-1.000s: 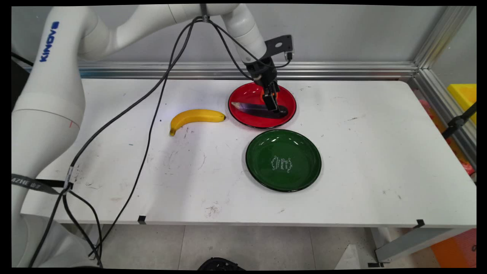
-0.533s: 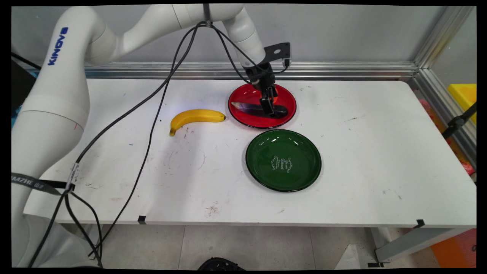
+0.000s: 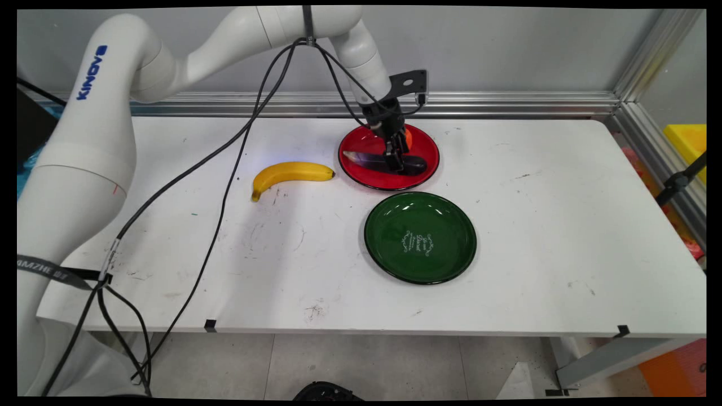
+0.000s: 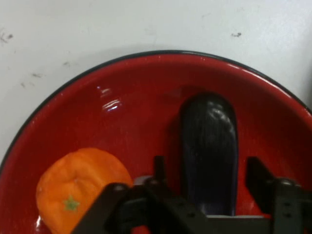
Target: Pick up the eggplant from the red plate, then place the picked object on the green plate
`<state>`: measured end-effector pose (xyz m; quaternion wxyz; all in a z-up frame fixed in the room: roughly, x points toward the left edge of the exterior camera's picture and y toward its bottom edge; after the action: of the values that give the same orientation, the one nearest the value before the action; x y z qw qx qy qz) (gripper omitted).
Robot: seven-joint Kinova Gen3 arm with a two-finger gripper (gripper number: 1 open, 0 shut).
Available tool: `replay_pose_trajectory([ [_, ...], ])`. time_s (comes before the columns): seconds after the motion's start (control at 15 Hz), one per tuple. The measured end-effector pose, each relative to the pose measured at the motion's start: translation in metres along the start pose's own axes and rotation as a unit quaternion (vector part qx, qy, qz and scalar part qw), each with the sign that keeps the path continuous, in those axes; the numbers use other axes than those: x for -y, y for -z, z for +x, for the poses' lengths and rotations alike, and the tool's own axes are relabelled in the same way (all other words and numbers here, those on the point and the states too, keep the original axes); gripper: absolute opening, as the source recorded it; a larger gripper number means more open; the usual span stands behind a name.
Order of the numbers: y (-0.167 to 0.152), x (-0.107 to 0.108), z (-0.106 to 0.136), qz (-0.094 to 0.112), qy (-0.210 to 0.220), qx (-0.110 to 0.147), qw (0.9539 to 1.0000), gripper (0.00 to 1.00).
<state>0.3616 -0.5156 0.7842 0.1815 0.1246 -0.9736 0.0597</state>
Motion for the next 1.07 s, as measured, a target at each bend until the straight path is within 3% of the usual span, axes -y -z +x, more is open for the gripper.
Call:
replay_pose_trajectory([
  [0.6,0.001,0.002,-0.003,0.002,-0.003,0.006,1.0,0.0],
  [1.07,0.034,-0.014,0.023,0.02,0.001,-0.006,0.9998,0.0],
])
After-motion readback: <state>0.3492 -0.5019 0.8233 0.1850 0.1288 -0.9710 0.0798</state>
